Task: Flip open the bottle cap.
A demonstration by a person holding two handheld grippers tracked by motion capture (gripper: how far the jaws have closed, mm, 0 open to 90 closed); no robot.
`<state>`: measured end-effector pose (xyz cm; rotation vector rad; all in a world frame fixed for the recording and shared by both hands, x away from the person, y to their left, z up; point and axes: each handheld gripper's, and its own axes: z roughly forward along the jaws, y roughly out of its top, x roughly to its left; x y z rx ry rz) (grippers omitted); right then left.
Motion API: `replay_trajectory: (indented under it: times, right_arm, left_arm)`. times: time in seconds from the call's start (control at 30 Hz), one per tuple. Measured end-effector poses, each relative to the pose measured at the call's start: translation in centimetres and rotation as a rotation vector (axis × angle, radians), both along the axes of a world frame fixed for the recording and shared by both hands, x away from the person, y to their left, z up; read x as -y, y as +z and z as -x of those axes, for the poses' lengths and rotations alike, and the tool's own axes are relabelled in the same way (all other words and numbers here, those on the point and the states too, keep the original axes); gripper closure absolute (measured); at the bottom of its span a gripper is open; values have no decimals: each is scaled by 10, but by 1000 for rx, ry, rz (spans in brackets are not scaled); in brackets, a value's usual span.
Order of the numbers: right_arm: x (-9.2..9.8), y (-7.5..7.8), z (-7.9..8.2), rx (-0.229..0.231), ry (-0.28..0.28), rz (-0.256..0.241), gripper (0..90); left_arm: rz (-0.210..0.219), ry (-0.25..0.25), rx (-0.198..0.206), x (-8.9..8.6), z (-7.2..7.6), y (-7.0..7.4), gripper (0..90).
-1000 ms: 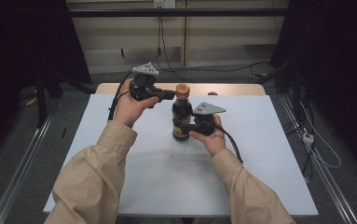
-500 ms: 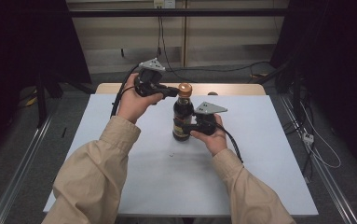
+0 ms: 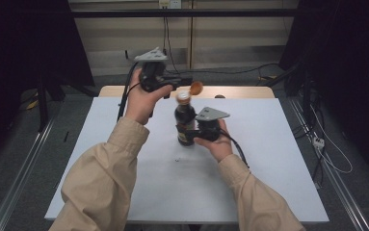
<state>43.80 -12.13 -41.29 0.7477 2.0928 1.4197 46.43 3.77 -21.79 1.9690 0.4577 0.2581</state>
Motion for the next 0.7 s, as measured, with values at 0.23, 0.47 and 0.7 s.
replay_trajectory:
  times: [0.23, 0.47, 0.7]
  right_arm:
    - [4, 2, -5, -33, 10, -3, 317]
    - [15, -1, -7, -66, 3, -55, 314]
    - [20, -1, -8, -87, -5, -76, 306]
  left_arm:
    - [-64, 49, 9, -26, 5, 7, 900]
    - [-54, 45, -11, -36, 4, -6, 900]
    - [-47, 41, -17, -46, 7, -11, 900]
